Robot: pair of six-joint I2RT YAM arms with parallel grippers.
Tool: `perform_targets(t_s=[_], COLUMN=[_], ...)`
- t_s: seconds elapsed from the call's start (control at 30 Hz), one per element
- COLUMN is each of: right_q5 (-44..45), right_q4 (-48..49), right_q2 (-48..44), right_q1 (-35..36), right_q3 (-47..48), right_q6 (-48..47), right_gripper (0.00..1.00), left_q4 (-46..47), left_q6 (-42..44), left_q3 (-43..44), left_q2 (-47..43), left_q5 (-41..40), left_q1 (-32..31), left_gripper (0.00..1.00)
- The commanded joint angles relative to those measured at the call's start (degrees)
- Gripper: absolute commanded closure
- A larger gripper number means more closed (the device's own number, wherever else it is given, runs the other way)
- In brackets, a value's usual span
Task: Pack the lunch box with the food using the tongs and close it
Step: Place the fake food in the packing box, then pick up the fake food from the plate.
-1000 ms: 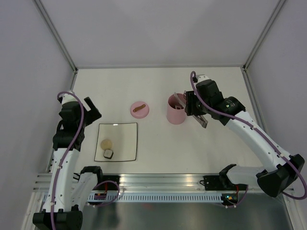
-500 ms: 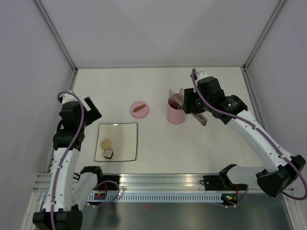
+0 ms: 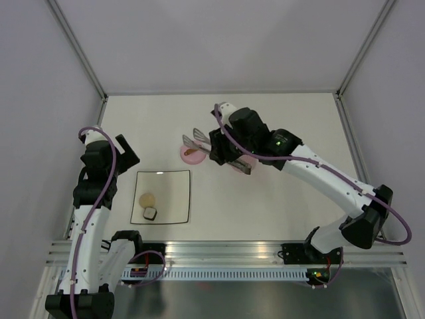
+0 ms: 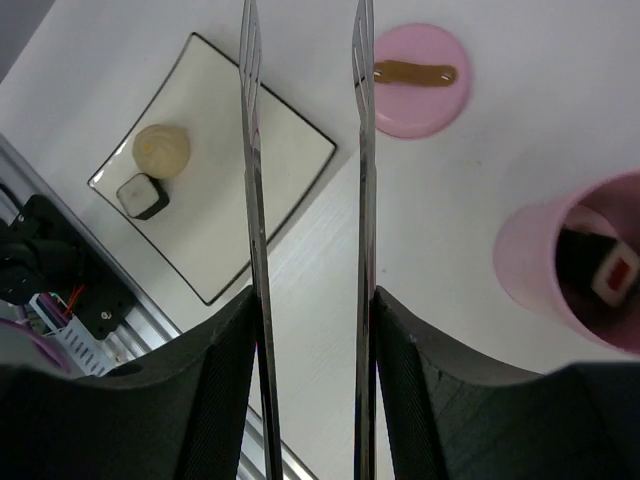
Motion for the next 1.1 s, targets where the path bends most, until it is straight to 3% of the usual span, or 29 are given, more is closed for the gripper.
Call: perform_targets(t_s=[0.0, 0.13, 0.43, 0.73, 1.07], right_q5=[-3.4, -8.1, -10.3, -0.2, -2.4], right_q4=[8.5, 19.5, 25.7, 21.5, 20.8], right_q2=[2.8, 3.1, 8.5, 17.9, 17.8], right_q1=[5.0, 9.3, 18.7, 23.2, 23.2], right_q3=[-2.1, -8.0, -14.6, -7.4, -7.4], right_q6=[-2.2, -4.2, -6.2, -5.9, -3.7], right_gripper=[0.46, 0.46, 0.46, 0.46, 0.45], left_q4=[0.6, 0.0, -0.3, -0.1, -0.1], left_q6=[1.4, 0.9, -0.3, -0.1, 0.2], left_q3=[0.0, 0.2, 0.1, 0.2, 0.1], left_q2=[-0.9, -1.5, -3.4, -3.3, -3.2], left_q5=[-2.5, -5.1, -7.7, -6.3, -5.8], left_q1=[0.1, 0.1, 0.1, 0.1, 0.1], left_gripper=[0.0, 0.0, 0.0, 0.0, 0.0])
